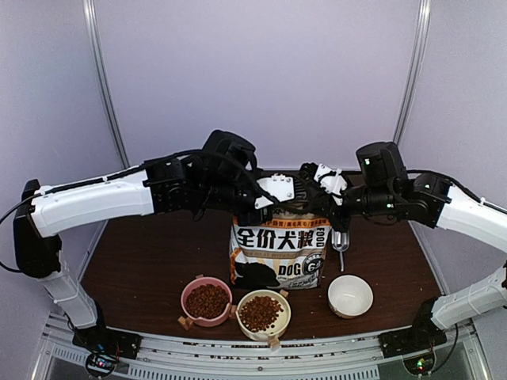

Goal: Serve the pet food

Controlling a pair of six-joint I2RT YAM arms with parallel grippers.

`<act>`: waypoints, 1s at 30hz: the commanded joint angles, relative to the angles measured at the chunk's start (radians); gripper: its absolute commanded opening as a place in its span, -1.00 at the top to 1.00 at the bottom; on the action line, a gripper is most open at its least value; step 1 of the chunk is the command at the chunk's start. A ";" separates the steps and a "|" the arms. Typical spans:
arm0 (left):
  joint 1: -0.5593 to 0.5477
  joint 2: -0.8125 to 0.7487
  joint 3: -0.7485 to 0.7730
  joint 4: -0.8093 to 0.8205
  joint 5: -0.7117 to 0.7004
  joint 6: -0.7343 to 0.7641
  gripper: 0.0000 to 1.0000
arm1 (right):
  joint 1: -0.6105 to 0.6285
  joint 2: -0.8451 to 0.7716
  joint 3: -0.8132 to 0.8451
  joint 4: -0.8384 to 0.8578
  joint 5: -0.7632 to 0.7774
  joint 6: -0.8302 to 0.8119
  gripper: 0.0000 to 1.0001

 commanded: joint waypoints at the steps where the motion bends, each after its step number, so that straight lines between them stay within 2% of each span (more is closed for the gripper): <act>1: 0.128 -0.074 -0.067 -0.137 -0.250 0.018 0.98 | -0.023 -0.095 -0.003 -0.060 0.107 0.015 1.00; 5: 0.144 -0.106 -0.105 -0.120 -0.291 0.034 1.00 | -0.022 -0.094 -0.005 -0.064 0.118 0.012 1.00; 7: 0.150 -0.109 -0.114 -0.123 -0.312 0.040 0.92 | -0.023 -0.094 -0.005 -0.066 0.122 0.011 1.00; 17: 0.184 -0.146 -0.160 -0.113 -0.363 0.060 0.88 | -0.023 -0.102 -0.005 -0.072 0.134 0.010 1.00; 20: 0.203 -0.159 -0.171 -0.119 -0.378 0.064 1.00 | -0.023 -0.103 -0.003 -0.074 0.139 0.008 1.00; 30: 0.254 -0.221 -0.223 -0.103 -0.378 0.050 1.00 | -0.023 -0.102 -0.003 -0.074 0.156 0.003 1.00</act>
